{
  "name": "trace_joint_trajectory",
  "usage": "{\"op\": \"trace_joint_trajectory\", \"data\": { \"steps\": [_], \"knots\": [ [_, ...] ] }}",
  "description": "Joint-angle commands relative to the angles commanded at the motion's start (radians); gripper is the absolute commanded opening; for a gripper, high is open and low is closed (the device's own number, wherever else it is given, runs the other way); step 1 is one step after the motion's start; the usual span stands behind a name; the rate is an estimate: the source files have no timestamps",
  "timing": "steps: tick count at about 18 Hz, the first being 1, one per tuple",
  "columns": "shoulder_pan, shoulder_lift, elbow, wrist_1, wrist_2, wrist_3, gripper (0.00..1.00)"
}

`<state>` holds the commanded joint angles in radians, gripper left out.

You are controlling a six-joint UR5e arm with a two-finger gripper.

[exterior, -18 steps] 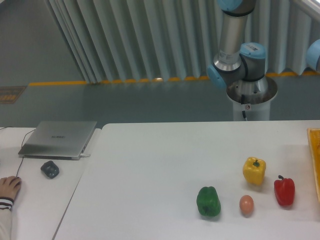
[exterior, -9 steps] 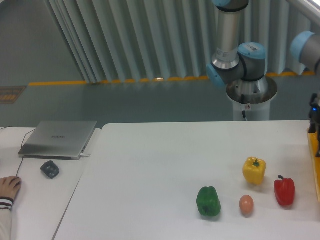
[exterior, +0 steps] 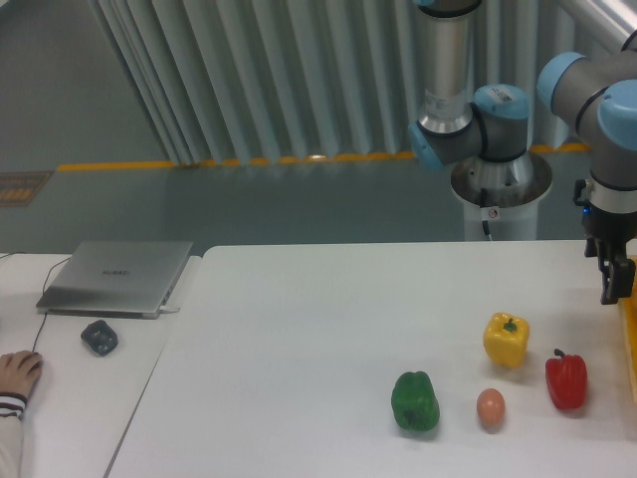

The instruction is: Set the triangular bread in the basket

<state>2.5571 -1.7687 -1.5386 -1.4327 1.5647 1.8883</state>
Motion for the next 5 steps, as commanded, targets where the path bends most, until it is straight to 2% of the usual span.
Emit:
{"op": "trace_joint_trajectory", "data": {
  "steps": [5],
  "knots": [
    [-0.012,0.000,0.002,0.000,-0.002,-0.002,1.00]
  ]
}}
